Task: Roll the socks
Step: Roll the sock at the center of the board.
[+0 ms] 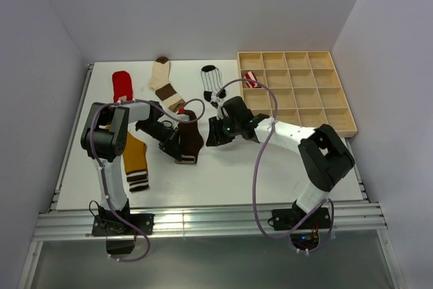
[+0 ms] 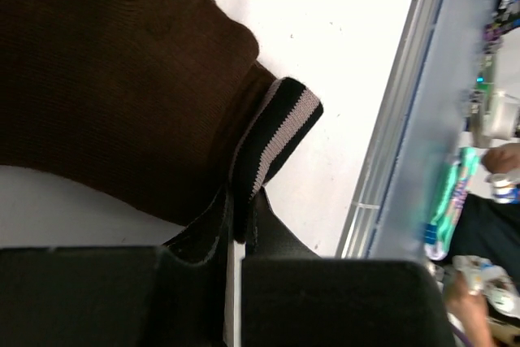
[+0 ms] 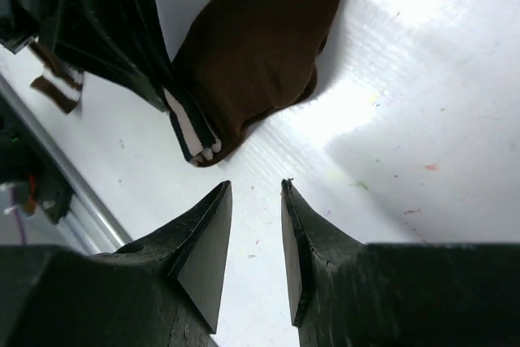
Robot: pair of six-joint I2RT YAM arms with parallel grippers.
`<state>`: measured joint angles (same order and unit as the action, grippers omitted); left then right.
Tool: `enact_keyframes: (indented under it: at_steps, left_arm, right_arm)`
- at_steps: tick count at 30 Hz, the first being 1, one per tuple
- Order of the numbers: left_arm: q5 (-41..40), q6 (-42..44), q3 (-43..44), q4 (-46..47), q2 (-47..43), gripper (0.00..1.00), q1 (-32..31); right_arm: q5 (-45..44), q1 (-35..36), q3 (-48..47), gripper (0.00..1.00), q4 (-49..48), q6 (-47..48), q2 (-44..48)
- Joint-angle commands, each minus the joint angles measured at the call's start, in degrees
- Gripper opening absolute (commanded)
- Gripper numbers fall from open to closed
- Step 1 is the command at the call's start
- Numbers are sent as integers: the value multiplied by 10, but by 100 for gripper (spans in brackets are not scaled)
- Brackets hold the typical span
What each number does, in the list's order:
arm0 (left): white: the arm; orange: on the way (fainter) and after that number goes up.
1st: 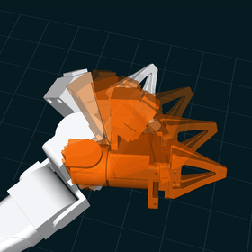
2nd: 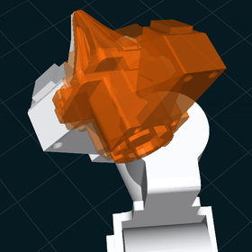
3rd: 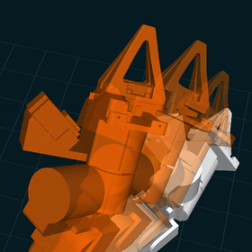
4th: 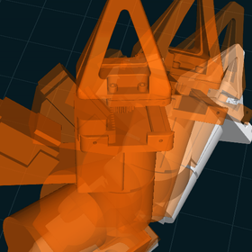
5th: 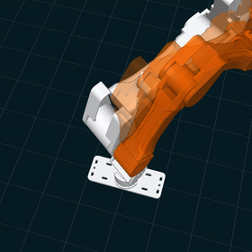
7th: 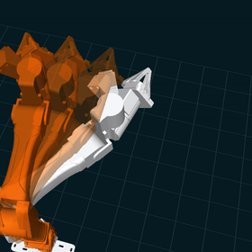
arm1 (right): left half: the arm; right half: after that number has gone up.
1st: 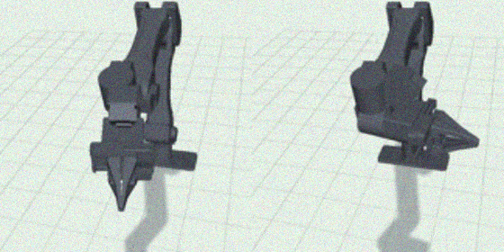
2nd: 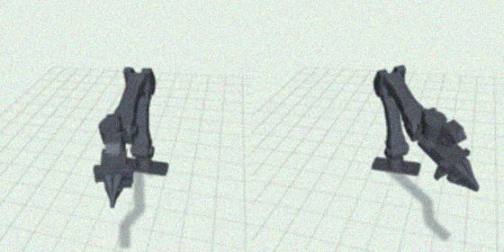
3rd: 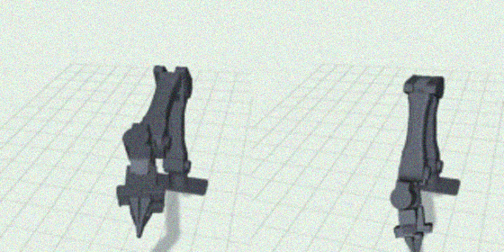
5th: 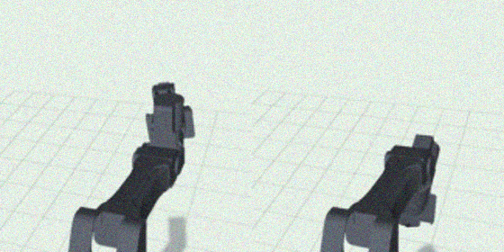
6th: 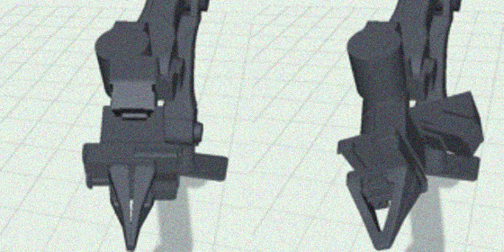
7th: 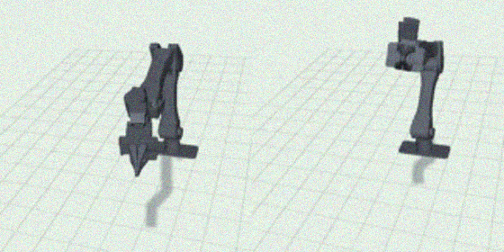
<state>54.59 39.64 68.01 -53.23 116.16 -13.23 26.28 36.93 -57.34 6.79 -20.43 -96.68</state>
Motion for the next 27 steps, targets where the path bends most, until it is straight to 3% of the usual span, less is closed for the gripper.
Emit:
enact_keyframes:
  at_steps: [1,7,15,27]
  left_arm:
    - [-34,15,28,-33,41,0,8]
    - [-69,-29,54,-41,72,0,8]
    - [-106,-38,66,-70,98,0,7]
    - [-118,-42,79,-109,109,0,7]
  right_arm:
    - [-89,19,6,38,-30,36,43]
    - [-217,118,-28,40,4,120,42]
    - [-285,224,-125,42,45,190,-51]
    - [-309,262,-137,45,49,234,-108]
